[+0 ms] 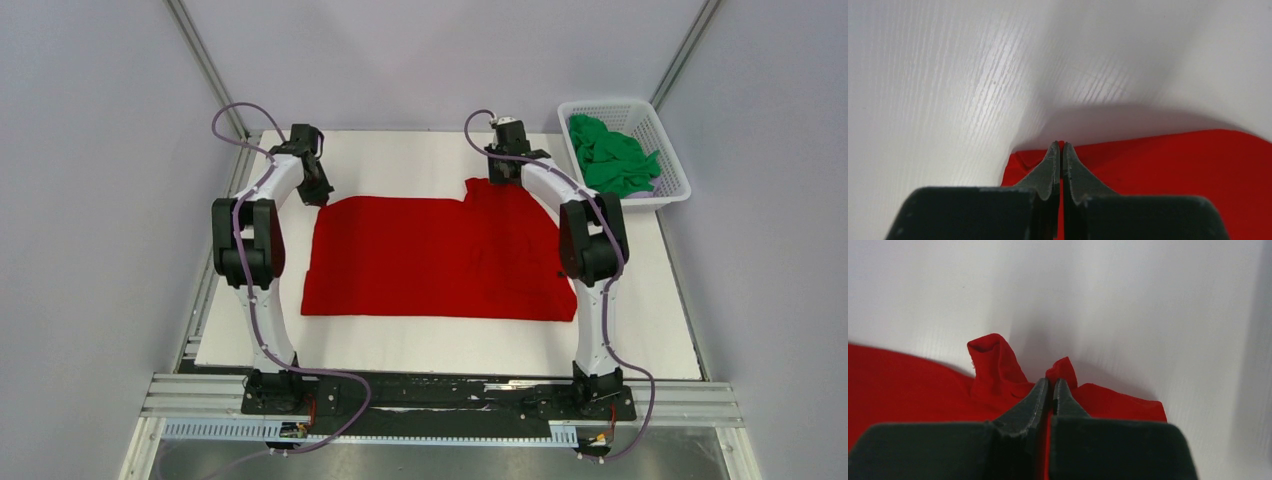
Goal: Fold and stack the t-shirts
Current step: Grab the side of the flattened tshirt furthest away from the robot with both arms
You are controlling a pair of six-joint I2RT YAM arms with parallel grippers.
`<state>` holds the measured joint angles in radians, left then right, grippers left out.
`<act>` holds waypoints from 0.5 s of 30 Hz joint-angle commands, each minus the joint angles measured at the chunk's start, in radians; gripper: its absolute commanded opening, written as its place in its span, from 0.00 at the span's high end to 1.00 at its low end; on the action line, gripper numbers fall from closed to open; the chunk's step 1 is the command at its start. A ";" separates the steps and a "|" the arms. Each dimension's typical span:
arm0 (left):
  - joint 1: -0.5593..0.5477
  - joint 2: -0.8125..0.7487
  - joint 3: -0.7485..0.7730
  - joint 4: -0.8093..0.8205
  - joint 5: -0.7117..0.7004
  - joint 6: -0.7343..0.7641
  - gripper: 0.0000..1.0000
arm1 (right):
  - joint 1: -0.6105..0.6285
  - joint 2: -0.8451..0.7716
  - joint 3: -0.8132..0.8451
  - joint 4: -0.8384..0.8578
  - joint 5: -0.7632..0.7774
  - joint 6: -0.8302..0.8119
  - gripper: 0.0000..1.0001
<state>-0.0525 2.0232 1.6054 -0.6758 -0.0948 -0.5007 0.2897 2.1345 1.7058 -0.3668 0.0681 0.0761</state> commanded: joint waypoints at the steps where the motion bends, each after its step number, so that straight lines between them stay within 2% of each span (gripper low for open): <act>1: -0.014 -0.115 -0.098 0.088 0.026 0.028 1.00 | 0.019 -0.189 -0.142 0.057 -0.035 0.027 1.00; 10: -0.033 -0.296 -0.311 0.165 0.012 0.023 1.00 | 0.083 -0.497 -0.428 0.018 0.055 0.036 1.00; 15: -0.032 -0.409 -0.409 0.149 -0.046 0.022 1.00 | 0.111 -0.627 -0.540 -0.045 0.099 0.065 1.00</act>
<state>-0.0853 1.7245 1.2327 -0.5514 -0.0864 -0.4877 0.3851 1.6165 1.2251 -0.3710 0.1127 0.1043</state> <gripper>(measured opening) 0.009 0.015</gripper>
